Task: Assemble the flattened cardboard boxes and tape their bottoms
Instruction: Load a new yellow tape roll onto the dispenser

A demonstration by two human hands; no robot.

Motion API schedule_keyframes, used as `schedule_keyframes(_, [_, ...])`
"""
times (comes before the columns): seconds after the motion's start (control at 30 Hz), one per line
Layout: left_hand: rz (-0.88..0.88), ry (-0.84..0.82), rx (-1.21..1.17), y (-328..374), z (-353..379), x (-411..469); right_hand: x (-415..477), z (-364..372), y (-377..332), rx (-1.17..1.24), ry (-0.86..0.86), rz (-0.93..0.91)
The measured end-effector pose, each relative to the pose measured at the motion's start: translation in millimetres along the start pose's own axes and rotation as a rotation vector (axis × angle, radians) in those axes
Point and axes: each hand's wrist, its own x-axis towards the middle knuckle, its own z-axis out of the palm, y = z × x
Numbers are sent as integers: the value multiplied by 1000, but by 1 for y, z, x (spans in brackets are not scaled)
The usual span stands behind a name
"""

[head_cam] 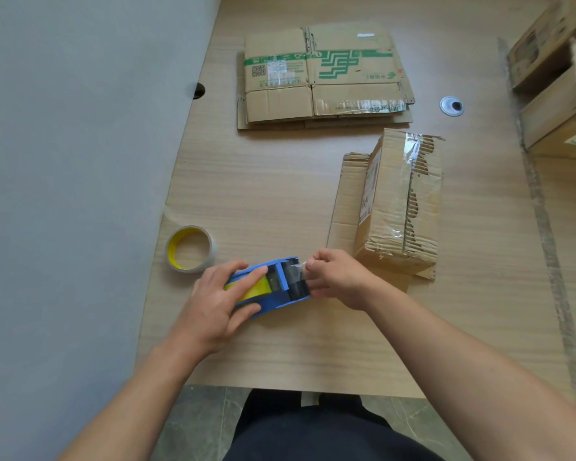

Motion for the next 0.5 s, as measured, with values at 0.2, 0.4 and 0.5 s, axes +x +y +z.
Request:
schedule_keyframes(0.2, [-165,78,-162,1,6,1,-7,-9,-7,70,-51,-60])
schedule_keyframes(0.4, [-216,77,-225,4,10,0,-14,-25,-11,120,-23,-97])
schedule_keyframes(0.5, [-226,97,-252,8,14,0,-15,-23,-12,123,-15,-104])
